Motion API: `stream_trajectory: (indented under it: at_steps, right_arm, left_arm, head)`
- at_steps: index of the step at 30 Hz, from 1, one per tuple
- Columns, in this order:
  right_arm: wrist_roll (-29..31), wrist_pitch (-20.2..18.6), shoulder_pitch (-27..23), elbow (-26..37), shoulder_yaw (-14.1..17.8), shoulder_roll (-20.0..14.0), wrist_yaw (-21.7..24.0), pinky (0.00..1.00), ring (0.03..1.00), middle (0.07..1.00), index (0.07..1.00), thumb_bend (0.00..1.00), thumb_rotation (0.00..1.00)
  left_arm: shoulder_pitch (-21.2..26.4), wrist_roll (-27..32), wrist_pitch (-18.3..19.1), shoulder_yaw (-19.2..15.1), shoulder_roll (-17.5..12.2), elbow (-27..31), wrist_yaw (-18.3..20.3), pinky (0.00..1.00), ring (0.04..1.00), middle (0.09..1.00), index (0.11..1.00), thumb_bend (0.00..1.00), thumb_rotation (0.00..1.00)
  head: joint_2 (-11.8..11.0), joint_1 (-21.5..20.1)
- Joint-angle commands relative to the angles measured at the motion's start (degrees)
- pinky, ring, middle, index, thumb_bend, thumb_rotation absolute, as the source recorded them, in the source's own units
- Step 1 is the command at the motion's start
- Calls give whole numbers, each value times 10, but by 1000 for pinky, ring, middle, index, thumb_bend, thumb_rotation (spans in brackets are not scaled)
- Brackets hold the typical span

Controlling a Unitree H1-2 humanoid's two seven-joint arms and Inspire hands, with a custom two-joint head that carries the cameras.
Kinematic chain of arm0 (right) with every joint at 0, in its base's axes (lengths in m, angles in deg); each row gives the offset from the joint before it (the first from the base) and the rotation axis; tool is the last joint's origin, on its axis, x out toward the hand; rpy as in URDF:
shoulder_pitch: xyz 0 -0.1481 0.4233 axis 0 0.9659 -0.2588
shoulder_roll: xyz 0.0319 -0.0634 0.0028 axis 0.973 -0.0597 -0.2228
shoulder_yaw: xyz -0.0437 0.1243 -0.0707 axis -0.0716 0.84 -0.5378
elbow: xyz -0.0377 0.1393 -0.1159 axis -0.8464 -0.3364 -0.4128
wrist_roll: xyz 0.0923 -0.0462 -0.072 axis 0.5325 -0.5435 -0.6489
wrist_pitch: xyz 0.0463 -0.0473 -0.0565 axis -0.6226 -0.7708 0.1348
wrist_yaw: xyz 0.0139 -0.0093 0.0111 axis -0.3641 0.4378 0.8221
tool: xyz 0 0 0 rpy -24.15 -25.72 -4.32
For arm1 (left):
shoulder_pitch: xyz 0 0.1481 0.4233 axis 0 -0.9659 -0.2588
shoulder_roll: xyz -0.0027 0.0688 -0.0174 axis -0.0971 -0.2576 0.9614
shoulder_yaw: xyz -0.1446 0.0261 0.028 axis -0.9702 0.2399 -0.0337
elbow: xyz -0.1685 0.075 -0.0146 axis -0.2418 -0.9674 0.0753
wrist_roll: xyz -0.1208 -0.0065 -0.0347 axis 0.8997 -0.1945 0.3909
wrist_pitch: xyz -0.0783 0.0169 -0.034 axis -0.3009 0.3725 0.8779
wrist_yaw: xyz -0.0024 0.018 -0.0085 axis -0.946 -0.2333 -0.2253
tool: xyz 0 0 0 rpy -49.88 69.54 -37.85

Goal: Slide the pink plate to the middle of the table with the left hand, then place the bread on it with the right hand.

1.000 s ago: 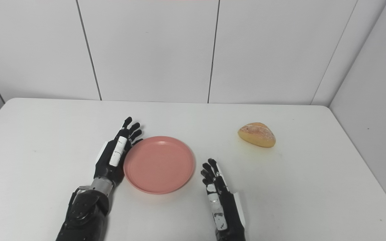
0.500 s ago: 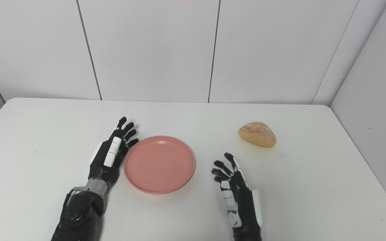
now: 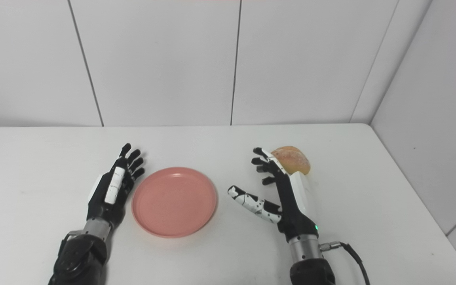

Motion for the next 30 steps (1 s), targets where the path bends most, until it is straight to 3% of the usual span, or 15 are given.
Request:
stream_trajectory:
  at_steps: [1,5,11,17,22,30]
  right_arm:
    - [-18,-14,-29,27,0,-17,7,634,750,776,823,1000,554]
    - [-42,-7,-50,23,-1,-44,13,616,736,788,822,1000,482]
    - [-70,14,-92,5,-4,-98,19,659,777,807,833,1000,479]
    - [-85,-8,-138,-10,-5,-147,56,693,788,810,834,1000,487]
    - [-84,-10,-165,-24,-4,-176,89,747,814,811,816,1000,482]
    - [-108,-1,-202,-72,-18,-207,100,762,813,803,792,1000,470]
  left_arm:
    - [-14,5,8,-2,1,-14,-1,928,942,946,964,1000,788]
    - [-14,4,5,-4,2,-18,0,929,944,946,963,1000,785]
    - [-11,5,-1,-4,0,-26,6,942,956,952,972,1000,795]
    - [-10,3,-3,-3,0,-30,6,928,944,944,967,999,798]
    - [-9,5,-1,-4,1,-29,7,942,941,944,963,994,789]
    - [-10,1,4,-2,-3,-21,7,917,931,939,960,1000,790]
  head:
    - [0,0]
    - [0,-2]
    - [-2,-5]
    - [-2,-1]
    - [1,1]
    - [4,2]
